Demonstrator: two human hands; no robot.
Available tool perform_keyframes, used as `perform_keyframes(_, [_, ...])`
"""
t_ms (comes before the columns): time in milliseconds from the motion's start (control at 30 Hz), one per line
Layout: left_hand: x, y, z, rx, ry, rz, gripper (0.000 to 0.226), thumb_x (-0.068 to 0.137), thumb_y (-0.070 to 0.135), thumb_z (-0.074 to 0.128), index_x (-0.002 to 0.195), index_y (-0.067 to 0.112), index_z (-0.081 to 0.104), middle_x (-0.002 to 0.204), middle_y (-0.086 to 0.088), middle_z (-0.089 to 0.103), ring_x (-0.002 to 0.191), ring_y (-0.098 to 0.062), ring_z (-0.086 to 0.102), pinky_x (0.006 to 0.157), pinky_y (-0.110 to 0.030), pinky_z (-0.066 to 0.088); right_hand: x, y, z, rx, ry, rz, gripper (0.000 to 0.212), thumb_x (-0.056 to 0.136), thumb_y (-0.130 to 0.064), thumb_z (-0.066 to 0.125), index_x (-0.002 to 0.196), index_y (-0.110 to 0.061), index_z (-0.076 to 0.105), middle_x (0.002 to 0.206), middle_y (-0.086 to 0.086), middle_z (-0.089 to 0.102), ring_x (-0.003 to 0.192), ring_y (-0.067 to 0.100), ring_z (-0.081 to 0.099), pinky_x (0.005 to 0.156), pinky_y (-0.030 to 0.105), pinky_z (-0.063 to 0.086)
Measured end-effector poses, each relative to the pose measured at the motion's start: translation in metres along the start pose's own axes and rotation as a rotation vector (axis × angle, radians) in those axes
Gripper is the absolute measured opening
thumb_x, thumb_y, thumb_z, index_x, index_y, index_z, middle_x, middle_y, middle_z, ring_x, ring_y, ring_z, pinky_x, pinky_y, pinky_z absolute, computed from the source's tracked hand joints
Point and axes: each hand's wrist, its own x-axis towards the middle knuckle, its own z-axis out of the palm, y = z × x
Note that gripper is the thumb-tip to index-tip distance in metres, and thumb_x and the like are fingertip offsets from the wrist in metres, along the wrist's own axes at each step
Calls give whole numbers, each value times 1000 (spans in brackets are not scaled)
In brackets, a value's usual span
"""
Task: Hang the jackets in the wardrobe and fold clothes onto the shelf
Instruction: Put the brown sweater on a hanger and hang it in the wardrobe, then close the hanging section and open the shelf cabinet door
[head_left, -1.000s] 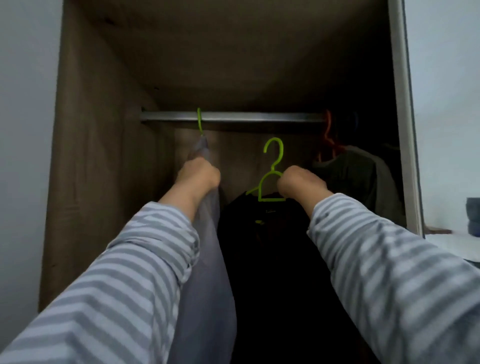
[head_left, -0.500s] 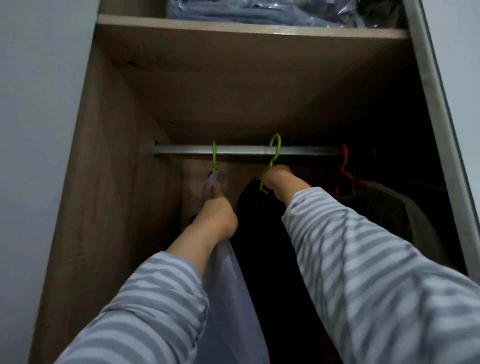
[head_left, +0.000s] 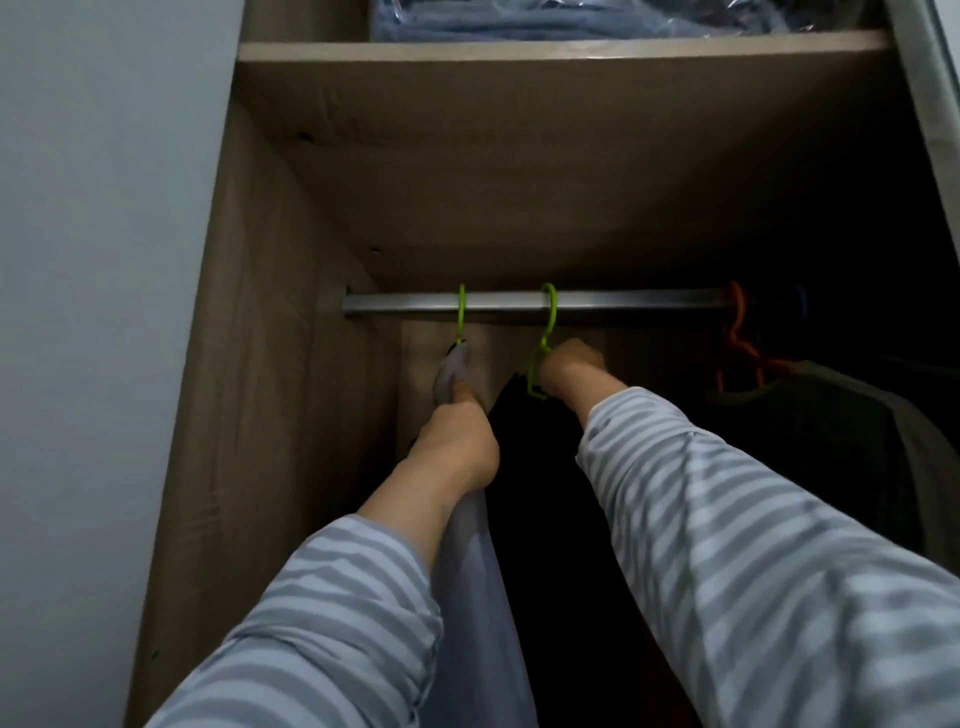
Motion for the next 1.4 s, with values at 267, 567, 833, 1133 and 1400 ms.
perform_keyframes(267, [-1,-4,5,-5,44,-15,79,92,12,41,151,31,-8,135,-23,48,121,-39,50,104,-47,42,-24,3,-6,-9,-65,-81,36,95,-20,50,123,2,57,130,18,58,121,33,56,93,33,46])
perform_keyframes(567, [-41,-4,2,118,148,38,69,93,24,49,150,28,11,130,-18,52,114,-39,55,92,-45,48,-83,19,-11,-135,-75,-254,53,89,-28,52,140,-17,43,146,14,35,132,36,36,104,43,37])
perform_keyframes(833, [-133,2,-14,223,288,-29,48,95,30,48,139,14,39,135,-11,54,120,-29,54,95,-42,47,-141,34,-6,-186,180,-741,43,93,-36,41,135,-28,49,155,11,24,144,32,11,115,55,2])
perform_keyframes(1133, [-303,-8,-44,734,386,-444,51,91,26,48,141,25,36,152,5,32,142,-17,26,112,-46,28,-261,26,-3,204,-187,-1050,45,98,-38,36,142,-33,38,160,6,12,148,25,1,117,53,0])
perform_keyframes(1400, [-461,17,-131,1102,530,-783,60,86,22,51,143,25,32,161,1,3,147,-22,4,115,-45,19,-408,-31,-19,457,-514,-1282,49,98,-41,33,147,-38,25,161,5,-3,148,25,-9,118,52,-5])
